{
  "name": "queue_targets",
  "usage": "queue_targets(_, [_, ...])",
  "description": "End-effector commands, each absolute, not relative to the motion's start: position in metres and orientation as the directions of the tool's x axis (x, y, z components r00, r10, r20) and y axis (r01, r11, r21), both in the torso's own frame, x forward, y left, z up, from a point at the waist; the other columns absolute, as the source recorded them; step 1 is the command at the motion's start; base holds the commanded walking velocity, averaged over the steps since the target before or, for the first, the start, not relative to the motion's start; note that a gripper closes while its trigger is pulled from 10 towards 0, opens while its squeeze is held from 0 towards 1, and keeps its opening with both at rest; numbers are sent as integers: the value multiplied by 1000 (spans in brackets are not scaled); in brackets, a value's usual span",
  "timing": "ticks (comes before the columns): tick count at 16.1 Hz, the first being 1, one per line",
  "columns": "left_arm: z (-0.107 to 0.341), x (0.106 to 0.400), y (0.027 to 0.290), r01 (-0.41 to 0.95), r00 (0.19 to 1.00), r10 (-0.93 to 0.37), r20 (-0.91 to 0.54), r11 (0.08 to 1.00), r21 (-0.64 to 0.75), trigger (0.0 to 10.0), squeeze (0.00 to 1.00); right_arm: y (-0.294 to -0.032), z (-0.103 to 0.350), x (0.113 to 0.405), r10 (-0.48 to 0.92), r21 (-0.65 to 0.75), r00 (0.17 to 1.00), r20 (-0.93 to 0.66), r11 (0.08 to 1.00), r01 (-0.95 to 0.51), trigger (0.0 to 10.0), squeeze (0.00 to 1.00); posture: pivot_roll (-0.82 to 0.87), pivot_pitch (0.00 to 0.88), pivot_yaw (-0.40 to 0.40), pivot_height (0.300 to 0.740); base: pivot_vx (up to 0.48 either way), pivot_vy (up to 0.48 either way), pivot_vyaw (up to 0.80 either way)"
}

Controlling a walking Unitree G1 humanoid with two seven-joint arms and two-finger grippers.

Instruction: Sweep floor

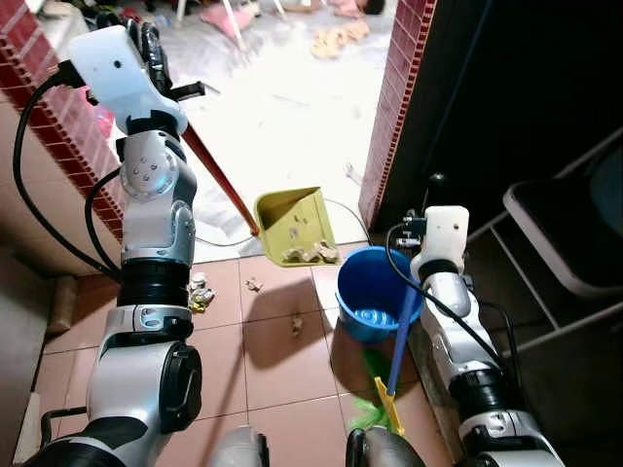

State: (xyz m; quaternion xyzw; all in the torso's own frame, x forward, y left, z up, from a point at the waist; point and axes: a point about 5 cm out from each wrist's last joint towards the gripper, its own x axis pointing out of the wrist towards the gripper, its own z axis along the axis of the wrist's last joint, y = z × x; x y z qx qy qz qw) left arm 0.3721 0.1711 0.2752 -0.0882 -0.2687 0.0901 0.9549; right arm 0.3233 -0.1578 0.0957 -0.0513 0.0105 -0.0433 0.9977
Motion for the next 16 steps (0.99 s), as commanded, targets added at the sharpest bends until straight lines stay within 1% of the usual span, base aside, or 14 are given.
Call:
queue_targets(1, [313, 365, 173, -102, 754, 229, 616, 967, -234, 10000, 0, -164, 97, 321, -105, -145, 994, -9, 984, 103, 10000, 0, -37, 53, 27, 740, 0, 0, 0])
queue_targets(5, [323, 363, 171, -83, 738, 235, 633, 962, -260, 10000, 0, -169, 91, 312, -119, -161, 992, -28, 980, 113, 10000, 0, -48, 52, 30, 740, 0, 0, 0])
queue_targets(7, [328, 363, 165, -38, 740, 211, 639, 961, -273, 10000, 0, -172, 87, 311, -122, -178, 991, -58, 978, 110, 10000, 0, -48, 50, 31, 740, 0, 0, 0])
queue_targets(8, [328, 364, 158, 3, 750, 174, 638, 964, -267, 10000, 0, -174, 83, 310, -126, -188, 989, -83, 976, 108, 10000, 0, -46, 50, 31, 740, 0, 0, 0])
queue_targets(9, [325, 363, 145, 63, 764, 115, 635, 966, -250, 10000, 0, -177, 78, 309, -135, -199, 983, -124, 974, 108, 10000, 0, -46, 48, 32, 740, 0, 0, 0])
queue_targets(12, [304, 363, 116, 184, 804, -26, 594, 961, -207, 10000, 0, -191, 71, 307, -176, -257, 967, -182, 958, 126, 10000, 0, -48, 43, 32, 740, 0, 0, 0])
queue_targets(16, [285, 361, 96, 248, 818, -127, 561, 958, -144, 10000, 0, -204, 64, 299, -211, -294, 952, -222, 945, 141, 10000, 0, -59, 40, 29, 740, 0, 0, 0])
